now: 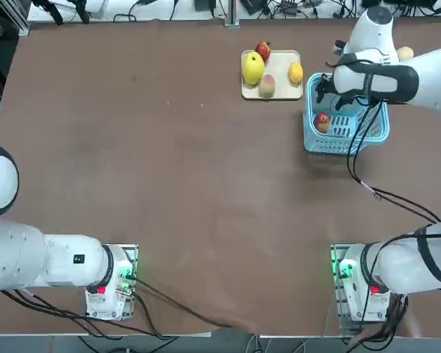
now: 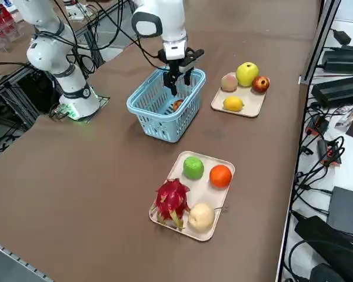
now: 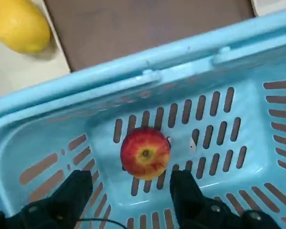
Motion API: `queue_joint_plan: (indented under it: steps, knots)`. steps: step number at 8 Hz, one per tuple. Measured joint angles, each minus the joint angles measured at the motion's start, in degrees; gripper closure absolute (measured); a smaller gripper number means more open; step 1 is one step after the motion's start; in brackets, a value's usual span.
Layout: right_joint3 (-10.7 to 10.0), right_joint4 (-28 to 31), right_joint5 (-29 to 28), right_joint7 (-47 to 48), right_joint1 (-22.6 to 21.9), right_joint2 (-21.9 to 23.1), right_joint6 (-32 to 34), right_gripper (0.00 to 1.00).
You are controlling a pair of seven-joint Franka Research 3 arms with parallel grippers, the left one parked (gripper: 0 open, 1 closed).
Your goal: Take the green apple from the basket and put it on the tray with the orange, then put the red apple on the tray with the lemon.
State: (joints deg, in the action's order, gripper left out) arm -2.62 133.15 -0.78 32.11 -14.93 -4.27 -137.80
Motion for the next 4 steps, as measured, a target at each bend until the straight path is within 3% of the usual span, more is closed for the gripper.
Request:
queue_joint_plan:
  steps: [4]
  knots:
    - [-0.2, 2.7, 0.1, -1.3, 0.0, -2.3, -5.5, 0.00]
